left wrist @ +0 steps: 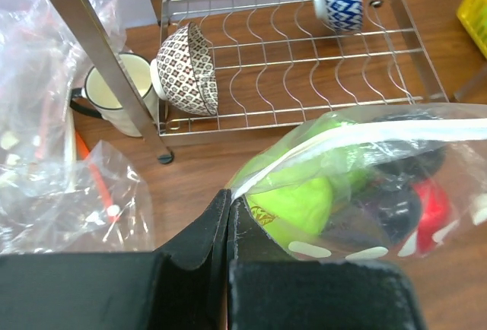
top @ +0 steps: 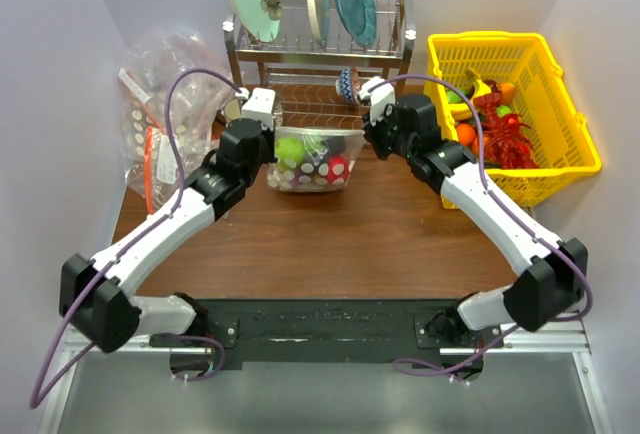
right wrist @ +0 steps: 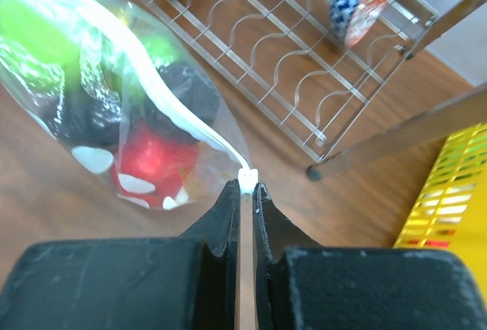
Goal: Place the food in the zip-top bag and seal the zipper
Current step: Place the zipper food storage bag at the center of the board, then reset both arms
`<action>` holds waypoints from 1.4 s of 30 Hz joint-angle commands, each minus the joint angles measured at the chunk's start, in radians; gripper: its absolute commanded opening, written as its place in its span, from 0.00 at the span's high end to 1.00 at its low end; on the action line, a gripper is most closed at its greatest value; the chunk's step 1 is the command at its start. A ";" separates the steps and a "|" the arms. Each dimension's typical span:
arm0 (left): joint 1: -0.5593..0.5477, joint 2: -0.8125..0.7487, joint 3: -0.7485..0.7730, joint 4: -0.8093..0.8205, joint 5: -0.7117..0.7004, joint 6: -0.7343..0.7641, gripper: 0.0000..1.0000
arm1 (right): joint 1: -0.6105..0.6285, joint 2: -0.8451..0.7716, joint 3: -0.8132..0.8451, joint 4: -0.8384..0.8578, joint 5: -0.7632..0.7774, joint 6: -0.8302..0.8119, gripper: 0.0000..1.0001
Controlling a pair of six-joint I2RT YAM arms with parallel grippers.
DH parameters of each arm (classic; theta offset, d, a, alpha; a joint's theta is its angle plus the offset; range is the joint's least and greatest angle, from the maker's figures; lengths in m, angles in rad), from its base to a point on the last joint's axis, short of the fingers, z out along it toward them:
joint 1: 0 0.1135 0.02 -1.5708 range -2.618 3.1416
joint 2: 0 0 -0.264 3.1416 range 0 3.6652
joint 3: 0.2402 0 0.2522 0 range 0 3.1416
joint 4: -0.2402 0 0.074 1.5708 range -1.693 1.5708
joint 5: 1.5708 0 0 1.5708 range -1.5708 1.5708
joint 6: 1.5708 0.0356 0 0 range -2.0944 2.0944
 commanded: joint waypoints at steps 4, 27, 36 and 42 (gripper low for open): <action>0.116 0.123 0.068 0.217 0.118 -0.117 1.00 | -0.038 0.089 0.136 0.072 -0.026 0.018 1.00; 0.140 0.003 0.154 -0.066 0.303 -0.095 0.12 | -0.047 -0.120 0.043 0.038 0.188 0.474 0.01; 0.140 -0.294 -0.061 -0.105 0.213 -0.094 0.00 | -0.047 -0.508 -0.278 0.056 0.170 0.569 0.01; 0.142 -0.483 -0.226 -0.057 0.239 -0.155 0.00 | -0.045 -0.711 -0.416 -0.055 0.286 0.657 0.01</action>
